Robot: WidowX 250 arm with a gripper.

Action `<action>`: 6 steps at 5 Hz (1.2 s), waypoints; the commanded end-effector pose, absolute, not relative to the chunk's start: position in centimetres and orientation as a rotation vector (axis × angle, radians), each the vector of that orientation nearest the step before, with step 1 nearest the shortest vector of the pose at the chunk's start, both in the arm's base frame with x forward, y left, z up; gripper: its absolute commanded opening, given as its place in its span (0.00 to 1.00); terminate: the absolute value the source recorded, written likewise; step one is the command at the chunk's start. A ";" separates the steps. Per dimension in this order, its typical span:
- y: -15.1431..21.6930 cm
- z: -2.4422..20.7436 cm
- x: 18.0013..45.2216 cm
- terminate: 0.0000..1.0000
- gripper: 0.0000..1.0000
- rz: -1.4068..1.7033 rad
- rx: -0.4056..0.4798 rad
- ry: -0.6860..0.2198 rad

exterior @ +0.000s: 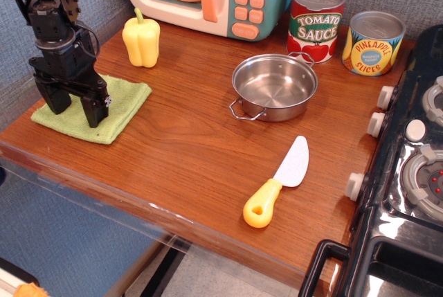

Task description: PLACE THE YELLOW TOPWEL SIDE IF THE TABLE

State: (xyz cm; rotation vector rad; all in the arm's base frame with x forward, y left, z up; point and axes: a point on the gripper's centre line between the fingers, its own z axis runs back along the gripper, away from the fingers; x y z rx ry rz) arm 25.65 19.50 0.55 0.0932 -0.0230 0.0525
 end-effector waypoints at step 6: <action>16.8 7.6 25.0 1.00 1.00 0.065 0.082 -0.089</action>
